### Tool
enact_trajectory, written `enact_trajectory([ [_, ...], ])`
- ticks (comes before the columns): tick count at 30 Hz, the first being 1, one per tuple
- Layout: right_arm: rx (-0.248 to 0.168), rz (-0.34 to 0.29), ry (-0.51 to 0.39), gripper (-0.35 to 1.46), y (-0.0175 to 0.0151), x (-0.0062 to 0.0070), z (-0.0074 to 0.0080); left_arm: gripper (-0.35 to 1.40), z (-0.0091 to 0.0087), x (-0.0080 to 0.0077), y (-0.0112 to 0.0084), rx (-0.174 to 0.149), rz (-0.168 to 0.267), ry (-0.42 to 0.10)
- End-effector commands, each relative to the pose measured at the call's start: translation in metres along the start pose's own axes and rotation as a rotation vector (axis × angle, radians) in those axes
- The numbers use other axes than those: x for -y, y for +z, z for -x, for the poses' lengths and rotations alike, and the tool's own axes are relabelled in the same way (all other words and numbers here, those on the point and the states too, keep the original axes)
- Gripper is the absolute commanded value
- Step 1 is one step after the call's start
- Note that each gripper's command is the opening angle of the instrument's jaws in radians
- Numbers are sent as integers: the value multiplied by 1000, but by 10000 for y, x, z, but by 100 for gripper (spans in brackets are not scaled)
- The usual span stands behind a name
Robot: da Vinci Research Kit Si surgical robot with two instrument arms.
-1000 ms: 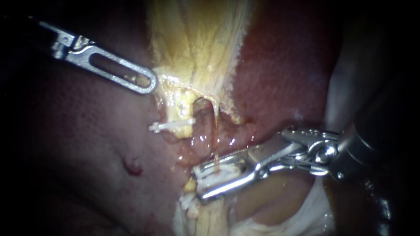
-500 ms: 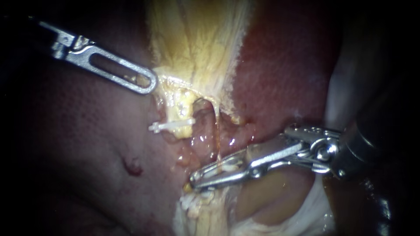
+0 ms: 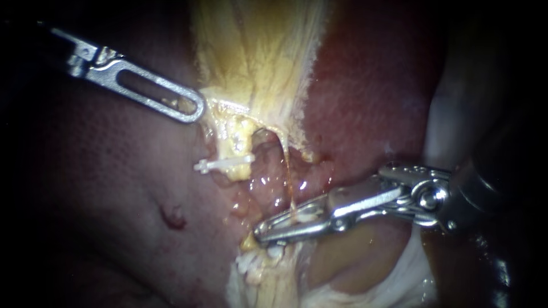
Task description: Clipping second clip right tube
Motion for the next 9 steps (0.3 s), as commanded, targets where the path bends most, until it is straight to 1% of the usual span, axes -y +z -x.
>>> enact_trajectory([
  [1,0,0,-1,-35,0,-1,1,-35,0,0,0,0,0,0],
  [9,0,1,-1,-35,-1,-4,1,-35,1,-1,0,0,0,0],
])
